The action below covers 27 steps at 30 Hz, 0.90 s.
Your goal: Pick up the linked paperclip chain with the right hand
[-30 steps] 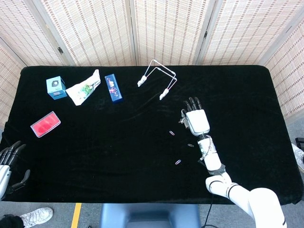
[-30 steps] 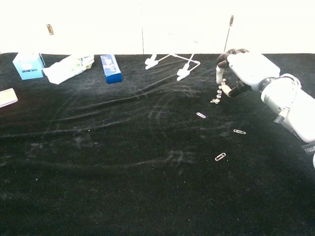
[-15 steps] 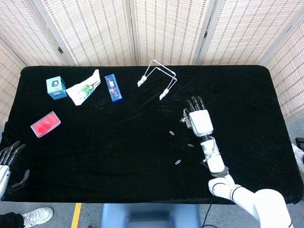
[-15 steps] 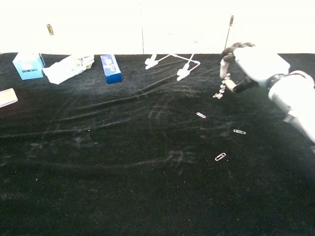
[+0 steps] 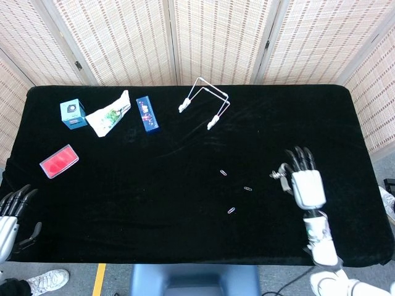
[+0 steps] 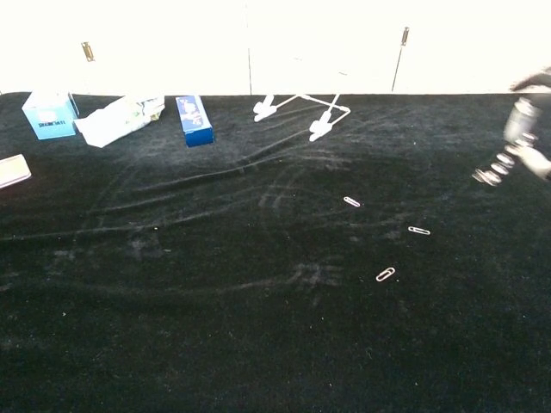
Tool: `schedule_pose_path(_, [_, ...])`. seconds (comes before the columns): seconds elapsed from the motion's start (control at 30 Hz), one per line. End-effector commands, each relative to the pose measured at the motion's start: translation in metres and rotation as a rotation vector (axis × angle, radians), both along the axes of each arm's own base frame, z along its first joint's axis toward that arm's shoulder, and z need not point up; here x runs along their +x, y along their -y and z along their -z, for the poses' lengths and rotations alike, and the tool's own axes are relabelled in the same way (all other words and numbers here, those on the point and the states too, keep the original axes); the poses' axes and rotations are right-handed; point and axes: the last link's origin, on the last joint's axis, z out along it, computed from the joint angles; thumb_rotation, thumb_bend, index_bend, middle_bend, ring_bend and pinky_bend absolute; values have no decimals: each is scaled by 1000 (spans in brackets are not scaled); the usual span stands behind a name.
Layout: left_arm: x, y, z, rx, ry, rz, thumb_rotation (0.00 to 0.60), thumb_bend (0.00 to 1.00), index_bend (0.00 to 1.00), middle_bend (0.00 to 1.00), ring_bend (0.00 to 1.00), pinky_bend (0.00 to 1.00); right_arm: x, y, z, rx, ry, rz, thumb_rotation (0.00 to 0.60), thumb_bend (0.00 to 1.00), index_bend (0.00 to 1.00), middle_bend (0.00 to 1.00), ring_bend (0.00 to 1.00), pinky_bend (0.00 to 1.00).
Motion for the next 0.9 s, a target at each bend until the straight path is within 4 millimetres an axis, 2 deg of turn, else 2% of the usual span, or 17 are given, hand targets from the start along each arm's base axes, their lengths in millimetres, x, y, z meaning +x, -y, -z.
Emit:
schedule_pose_path(0.03, [3, 1, 4, 0, -15, 4, 600, 521, 0, 0, 0, 0, -16, -20, -2, 21, 4, 17, 600, 475, 898, 189, 24, 0])
schedule_pose_path(0.27, [4, 2, 6, 5, -31, 4, 600, 521, 0, 0, 0, 0, -36, -31, -1, 56, 49, 63, 600, 475, 897, 190, 25, 0])
schedule_pose_path(0.67, [4, 2, 6, 4, -26, 4, 600, 520, 0, 0, 0, 0, -34, -28, 10, 82, 42, 51, 600, 474, 879, 183, 21, 0])
schedule_pose_path(0.73, [4, 2, 6, 4, -26, 3, 600, 521, 0, 0, 0, 0, -37, -29, 11, 110, 8, 65, 600, 475, 721, 139, 8, 0])
schedule_pose_path(0.8, [4, 1, 6, 3, -28, 2, 600, 521, 0, 0, 0, 0, -39, -29, 10, 129, -19, 85, 600, 475, 413, 58, 0, 0])
schedule_pose_path(0.9, [4, 1, 6, 5, -27, 3, 600, 520, 0, 0, 0, 0, -39, -29, 8, 146, -54, 104, 600, 475, 99, 2, 0, 0])
